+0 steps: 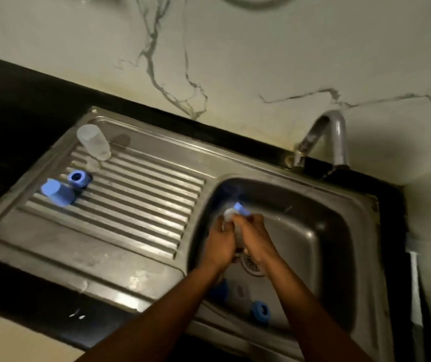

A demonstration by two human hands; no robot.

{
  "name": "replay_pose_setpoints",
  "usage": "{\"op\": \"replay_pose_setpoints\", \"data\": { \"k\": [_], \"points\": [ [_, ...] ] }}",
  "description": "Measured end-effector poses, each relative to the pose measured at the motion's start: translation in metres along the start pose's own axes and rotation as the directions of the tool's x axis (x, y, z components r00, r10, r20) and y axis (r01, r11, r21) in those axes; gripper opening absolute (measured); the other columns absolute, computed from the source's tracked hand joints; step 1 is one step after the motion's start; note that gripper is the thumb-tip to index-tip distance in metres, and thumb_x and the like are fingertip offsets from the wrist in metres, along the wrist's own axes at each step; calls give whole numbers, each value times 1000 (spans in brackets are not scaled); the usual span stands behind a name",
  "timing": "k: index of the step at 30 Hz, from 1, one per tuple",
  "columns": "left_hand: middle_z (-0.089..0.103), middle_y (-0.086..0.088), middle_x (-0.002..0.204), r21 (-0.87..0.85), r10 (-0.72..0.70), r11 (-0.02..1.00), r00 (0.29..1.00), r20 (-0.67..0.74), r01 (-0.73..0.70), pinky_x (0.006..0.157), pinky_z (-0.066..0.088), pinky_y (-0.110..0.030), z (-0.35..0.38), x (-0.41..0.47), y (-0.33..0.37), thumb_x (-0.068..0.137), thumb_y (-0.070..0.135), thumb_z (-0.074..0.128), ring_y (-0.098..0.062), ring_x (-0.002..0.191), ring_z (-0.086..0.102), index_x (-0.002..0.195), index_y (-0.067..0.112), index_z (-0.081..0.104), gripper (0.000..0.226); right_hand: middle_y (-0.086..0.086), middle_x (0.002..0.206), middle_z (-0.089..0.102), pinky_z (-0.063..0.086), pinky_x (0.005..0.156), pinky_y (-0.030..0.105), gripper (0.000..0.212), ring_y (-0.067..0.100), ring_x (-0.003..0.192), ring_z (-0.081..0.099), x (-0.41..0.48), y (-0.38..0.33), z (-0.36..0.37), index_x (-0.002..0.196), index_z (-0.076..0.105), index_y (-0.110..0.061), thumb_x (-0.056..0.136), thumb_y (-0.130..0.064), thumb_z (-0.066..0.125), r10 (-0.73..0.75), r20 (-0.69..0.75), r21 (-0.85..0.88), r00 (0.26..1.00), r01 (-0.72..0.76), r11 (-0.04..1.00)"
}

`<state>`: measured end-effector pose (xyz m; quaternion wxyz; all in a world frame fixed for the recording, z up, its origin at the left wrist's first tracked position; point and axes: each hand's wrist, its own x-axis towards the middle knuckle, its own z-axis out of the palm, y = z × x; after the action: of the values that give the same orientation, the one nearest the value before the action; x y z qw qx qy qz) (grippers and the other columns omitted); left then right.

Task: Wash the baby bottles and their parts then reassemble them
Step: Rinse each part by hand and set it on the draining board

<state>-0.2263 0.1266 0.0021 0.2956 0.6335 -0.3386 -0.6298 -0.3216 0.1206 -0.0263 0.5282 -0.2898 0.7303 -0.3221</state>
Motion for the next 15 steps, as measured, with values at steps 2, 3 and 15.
{"op": "replay_pose_setpoints", "data": {
  "k": [2, 3, 15],
  "points": [
    [69, -21, 114, -116, 61, 991, 994, -92, -72, 71, 61, -42, -40, 12, 30, 106, 36, 43, -29, 86, 71, 128, 8, 61, 39, 9, 132, 59, 50, 101, 52, 80, 27, 118, 61, 0, -39, 26, 138, 48, -24, 72, -61, 75, -113, 203, -23, 973, 120, 992],
    [69, -23, 114, -130, 86, 986, 989, -119, -102, 73, 60, -40, -67, 19, 44, 101, 36, 53, -30, 89, 71, 125, 4, 62, 42, 7, 133, 57, 51, 99, 48, 74, 26, 118, 60, 1, -59, 42, 144, 42, -24, 79, -41, 75, -166, 315, -33, 934, 186, 982],
    [70, -15, 93, -43, 124, 989, 956, -267, -141, 72, 57, -39, -253, 105, 81, 103, 28, 45, -36, 84, 69, 90, 26, 62, 21, 1, 126, 63, 57, 91, 33, 61, 19, 110, 64, 69, -175, 226, 131, 56, -22, 78, -32, 83, -537, 287, -319, 793, 608, 727]
  ]
}}
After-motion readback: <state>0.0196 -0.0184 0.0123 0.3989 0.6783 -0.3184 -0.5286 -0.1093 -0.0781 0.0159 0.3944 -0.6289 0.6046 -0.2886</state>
